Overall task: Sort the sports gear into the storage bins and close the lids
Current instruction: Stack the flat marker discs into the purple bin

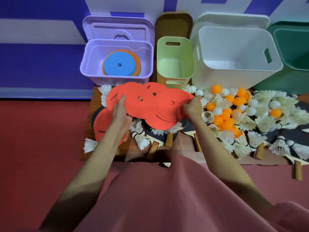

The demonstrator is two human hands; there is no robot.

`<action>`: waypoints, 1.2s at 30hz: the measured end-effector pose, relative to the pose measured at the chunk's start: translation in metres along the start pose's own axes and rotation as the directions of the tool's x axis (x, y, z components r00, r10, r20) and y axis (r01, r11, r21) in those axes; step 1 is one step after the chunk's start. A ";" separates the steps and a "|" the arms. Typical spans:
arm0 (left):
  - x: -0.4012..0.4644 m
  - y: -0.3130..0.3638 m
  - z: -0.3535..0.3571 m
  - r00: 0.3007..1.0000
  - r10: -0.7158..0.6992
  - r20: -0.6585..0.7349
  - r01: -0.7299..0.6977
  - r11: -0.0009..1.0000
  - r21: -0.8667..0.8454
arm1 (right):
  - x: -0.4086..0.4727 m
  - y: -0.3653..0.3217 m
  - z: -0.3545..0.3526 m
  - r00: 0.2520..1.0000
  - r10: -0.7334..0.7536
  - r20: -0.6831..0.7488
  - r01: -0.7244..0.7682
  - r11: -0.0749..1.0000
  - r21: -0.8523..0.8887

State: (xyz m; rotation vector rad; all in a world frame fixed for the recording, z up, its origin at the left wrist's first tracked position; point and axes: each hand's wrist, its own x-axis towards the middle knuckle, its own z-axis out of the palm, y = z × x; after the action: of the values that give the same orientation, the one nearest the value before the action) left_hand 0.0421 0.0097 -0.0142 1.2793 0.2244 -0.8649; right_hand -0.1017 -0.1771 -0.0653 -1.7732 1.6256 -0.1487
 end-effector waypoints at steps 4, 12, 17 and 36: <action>0.002 0.003 -0.007 0.998 0.020 -0.066 -0.022 0.999 -0.029 | -0.011 0.005 -0.014 0.976 -0.218 -0.014 0.218 0.976 -0.024; 0.003 0.005 -0.022 0.993 0.008 -0.118 -0.018 0.996 -0.083 | -0.051 -0.007 -0.014 0.931 -0.264 -0.251 0.360 0.768 0.530; -0.003 -0.001 -0.019 0.994 -0.099 -0.035 0.097 0.993 -0.069 | -0.076 -0.023 0.008 0.954 -0.283 0.103 0.109 0.643 0.758; -0.014 -0.020 -0.018 0.992 -0.094 0.085 0.101 0.991 -0.086 | -0.058 0.032 0.026 0.996 -0.069 -0.053 0.079 0.970 0.232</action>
State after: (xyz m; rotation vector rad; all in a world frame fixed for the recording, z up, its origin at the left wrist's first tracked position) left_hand 0.0245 0.0310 -0.0261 1.1543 0.2604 -0.9777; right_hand -0.1259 -0.1119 -0.0815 -1.6592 1.5053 -0.4006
